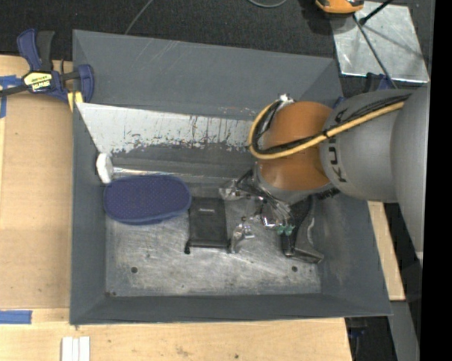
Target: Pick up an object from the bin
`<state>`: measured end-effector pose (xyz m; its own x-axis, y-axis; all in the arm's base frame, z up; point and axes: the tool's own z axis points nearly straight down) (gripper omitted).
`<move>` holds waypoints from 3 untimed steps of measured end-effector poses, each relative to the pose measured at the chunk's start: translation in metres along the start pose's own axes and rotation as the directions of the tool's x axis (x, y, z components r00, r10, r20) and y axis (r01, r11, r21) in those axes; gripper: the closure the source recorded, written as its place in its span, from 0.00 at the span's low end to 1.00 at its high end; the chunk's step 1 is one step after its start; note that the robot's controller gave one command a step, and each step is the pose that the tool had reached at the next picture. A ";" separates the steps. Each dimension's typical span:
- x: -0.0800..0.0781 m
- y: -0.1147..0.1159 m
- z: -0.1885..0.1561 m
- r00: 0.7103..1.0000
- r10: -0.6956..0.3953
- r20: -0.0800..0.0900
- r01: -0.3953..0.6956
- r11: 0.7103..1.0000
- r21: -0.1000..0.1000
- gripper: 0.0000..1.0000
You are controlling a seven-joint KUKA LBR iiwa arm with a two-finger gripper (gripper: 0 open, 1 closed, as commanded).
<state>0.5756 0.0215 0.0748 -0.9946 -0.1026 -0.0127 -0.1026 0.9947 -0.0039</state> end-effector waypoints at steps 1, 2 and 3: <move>-0.028 0.030 -0.003 0.992 0.126 -0.006 -0.126 0.992 -0.004 0.00; -0.050 0.103 -0.002 1.000 0.015 -0.006 -0.015 1.000 -0.006 0.00; -0.053 0.100 -0.005 1.000 0.020 0.003 -0.020 1.000 -0.005 1.00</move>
Offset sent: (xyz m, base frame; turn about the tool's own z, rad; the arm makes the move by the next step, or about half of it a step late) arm 0.0233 0.0313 0.0024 0.1287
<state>0.6178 0.1263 0.0800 -0.9964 -0.0828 -0.0157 -0.0828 0.9966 0.0013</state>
